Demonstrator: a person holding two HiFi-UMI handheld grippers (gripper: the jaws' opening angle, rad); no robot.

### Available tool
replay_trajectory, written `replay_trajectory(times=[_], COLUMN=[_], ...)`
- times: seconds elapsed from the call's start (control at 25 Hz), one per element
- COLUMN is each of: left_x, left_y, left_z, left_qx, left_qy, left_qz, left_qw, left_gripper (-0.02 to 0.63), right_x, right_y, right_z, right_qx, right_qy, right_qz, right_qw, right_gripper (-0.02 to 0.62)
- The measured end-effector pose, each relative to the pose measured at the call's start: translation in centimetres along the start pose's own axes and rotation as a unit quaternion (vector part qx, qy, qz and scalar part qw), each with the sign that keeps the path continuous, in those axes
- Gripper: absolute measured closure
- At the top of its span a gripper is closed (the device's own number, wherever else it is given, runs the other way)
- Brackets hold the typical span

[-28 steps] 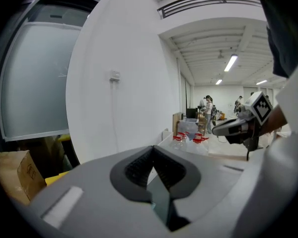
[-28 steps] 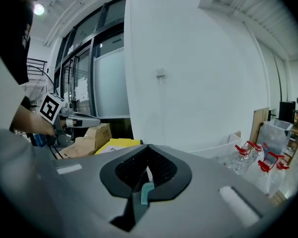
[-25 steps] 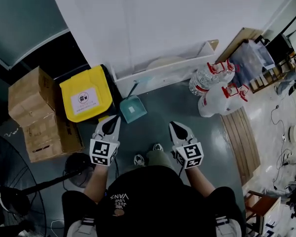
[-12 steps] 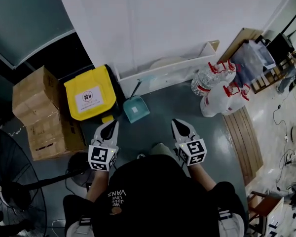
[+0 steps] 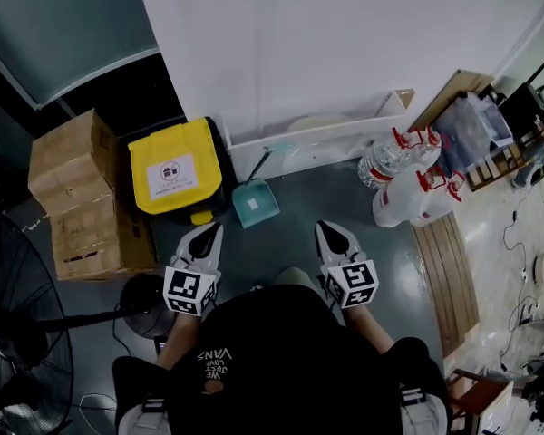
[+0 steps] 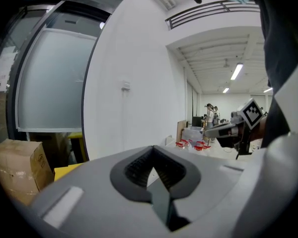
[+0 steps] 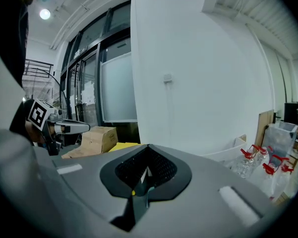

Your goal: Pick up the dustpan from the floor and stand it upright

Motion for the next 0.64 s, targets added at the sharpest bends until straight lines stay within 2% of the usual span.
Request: replay_trajectory(times=[0.64], left_x=[-1.3], left_y=[1.0], left_z=[0.3], left_qx=[-0.003], left_qy=[-0.007], left_qz=[-0.002], left_qw=[1.0000], left_gripper=[0.554], right_x=[0.6], right_y=[0.0], right_z=[1.3], right_qx=[-0.010], right_qy=[-0.012], right_qz=[-0.003], right_qw=[1.000], right_gripper=[0.594])
Point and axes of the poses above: the fingertips, and each gripper's own axes: x forward along the fingers, z to its left, y out of its underside, the point moved 8 cm from there along -x, backward along the fingers, and after that the axes turned 4 degrees about z, right-handed, at the moved point
